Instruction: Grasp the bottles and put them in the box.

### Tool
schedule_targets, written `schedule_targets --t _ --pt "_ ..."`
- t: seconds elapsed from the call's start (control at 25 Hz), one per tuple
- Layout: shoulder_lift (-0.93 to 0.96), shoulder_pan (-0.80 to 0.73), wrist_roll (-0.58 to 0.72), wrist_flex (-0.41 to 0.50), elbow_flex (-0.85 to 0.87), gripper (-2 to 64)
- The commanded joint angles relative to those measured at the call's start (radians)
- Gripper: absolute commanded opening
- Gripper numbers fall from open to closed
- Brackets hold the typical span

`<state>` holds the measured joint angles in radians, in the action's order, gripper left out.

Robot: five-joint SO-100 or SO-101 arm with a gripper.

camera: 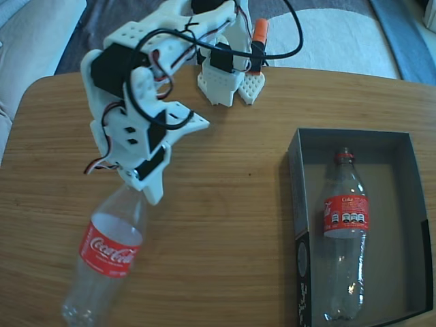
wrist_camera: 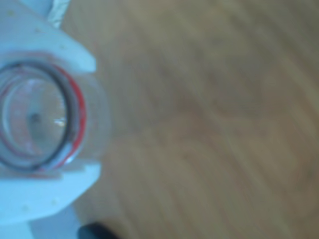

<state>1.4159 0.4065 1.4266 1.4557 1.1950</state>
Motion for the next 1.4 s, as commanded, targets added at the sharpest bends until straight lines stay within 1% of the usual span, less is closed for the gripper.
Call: schedule_targets --t 0.0,0.16,0.36,0.76,0.88,1.04,1.16,1.36 --pt "0.044 -0.026 -0.020 -0.005 -0.097 -0.1" --pt "0.044 -0.029 -0.021 -0.003 -0.137 -0.1" --pt "0.044 -0.029 -0.064 -0.002 -0.207 -0.1" --pt "0.046 -0.067 -0.066 -0.002 -0.293 -0.1" --pt "0.049 -0.106 -0.066 -0.002 -0.311 -0.1" --pt "0.107 -0.201 -0.067 -0.002 -0.302 -0.1" --pt "0.130 -0.244 -0.069 -0.002 -0.302 -0.1" --pt "0.135 -0.305 -0.173 -0.003 -0.351 -0.2"
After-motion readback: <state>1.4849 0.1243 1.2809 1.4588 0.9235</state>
